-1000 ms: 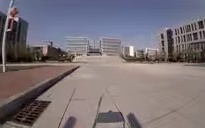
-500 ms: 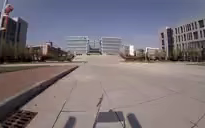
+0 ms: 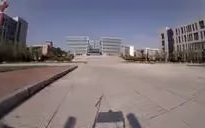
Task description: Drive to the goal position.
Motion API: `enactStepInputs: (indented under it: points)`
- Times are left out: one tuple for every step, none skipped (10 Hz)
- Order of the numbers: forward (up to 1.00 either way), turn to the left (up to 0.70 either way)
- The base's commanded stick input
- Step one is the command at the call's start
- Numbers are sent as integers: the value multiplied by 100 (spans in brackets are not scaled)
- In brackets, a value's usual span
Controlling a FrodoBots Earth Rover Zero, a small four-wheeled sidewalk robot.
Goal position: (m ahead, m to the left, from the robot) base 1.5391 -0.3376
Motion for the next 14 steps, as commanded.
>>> enactStepInputs:
  points:
    - [70,0]
    - [70,0]
    - [70,0]
    - [70,0]
    - [70,0]
    - [70,0]
    - [70,0]
    - [70,0]
    - [70,0]
    - [70,0]
    - [70,0]
    - [70,0]
    - [70,0]
    - [70,0]
